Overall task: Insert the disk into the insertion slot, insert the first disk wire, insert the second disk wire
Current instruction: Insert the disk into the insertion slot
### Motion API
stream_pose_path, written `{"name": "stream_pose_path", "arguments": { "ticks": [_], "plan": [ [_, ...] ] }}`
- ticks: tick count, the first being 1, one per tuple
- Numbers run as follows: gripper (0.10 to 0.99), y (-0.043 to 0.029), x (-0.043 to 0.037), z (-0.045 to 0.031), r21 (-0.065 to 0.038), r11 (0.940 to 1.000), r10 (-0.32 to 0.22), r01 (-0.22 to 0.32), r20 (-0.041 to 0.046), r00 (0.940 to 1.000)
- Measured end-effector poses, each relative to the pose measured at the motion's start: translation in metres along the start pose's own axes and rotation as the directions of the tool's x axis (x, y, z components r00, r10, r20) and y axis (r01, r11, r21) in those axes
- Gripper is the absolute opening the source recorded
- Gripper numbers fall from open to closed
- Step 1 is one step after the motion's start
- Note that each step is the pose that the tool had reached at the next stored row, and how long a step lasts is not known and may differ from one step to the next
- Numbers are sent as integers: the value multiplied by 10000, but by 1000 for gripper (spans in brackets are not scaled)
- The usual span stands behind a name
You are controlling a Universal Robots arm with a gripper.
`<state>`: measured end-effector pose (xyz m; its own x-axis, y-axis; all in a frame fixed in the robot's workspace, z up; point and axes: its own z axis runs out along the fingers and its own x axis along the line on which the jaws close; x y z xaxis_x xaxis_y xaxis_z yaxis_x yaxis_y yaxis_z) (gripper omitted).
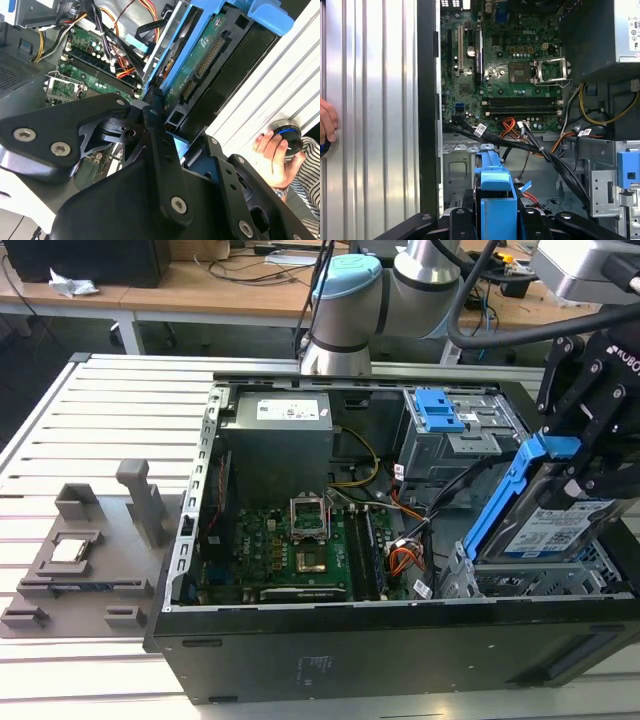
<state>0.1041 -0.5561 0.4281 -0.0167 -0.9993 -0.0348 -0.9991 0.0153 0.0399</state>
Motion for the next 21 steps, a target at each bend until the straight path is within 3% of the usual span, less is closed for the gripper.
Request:
{"name": "stream_pose_path", "arguments": {
  "ticks": [15, 21],
  "plan": [
    [365, -5, 4, 117, 0, 10000, 0, 0, 1, 10000],
    [376, -5, 4, 119, -1, 10000, 0, 0, -2, 10000]
  ]
}}
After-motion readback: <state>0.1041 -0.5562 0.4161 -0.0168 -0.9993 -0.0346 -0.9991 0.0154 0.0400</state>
